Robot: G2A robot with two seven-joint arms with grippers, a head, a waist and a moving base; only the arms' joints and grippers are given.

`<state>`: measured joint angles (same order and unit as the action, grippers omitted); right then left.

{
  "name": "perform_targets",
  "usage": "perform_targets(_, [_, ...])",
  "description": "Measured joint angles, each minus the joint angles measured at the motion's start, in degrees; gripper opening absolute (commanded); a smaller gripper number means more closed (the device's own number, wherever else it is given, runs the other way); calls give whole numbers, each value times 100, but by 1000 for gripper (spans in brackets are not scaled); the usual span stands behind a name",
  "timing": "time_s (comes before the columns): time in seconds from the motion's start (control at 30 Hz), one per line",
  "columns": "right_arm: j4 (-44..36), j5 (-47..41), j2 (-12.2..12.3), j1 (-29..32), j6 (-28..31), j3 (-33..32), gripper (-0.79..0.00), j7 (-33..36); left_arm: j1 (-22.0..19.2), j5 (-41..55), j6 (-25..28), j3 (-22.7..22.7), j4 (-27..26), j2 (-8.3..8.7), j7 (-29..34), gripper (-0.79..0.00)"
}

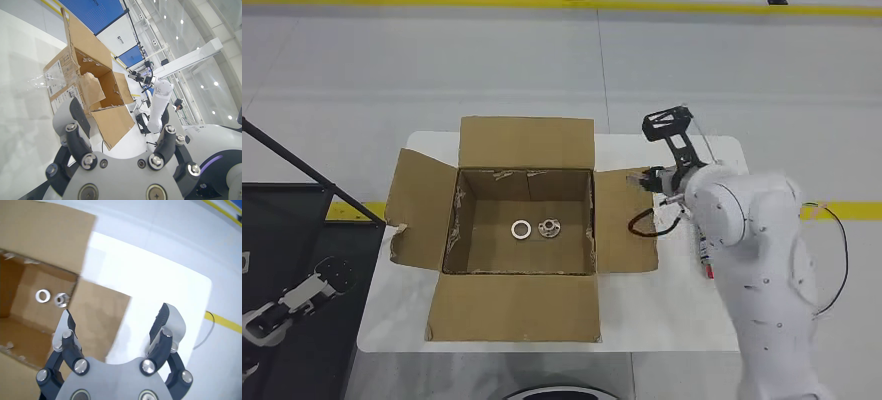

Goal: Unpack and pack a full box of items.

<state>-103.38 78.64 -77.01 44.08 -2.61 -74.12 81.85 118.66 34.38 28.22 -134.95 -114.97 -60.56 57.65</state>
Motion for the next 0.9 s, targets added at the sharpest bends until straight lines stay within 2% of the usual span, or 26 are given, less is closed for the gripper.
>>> perform_targets(0.2, [767, 828, 130, -22, 50, -749, 0, 236, 0, 0, 0, 0, 0, 0, 0, 0])
perform_targets(0.47, [1890, 520, 258, -22, 691, -1428, 0, 620, 0, 0, 0, 0, 0, 0, 0, 0])
perform_targets(0.7, [2378, 85, 299, 66, 929, -1531, 0, 614, 0, 0, 0, 0, 0, 0, 0, 0])
perform_targets(0.9, [2772, -157, 315, 79, 899, -1484, 0, 602, 0, 0, 0, 0, 0, 0, 0, 0])
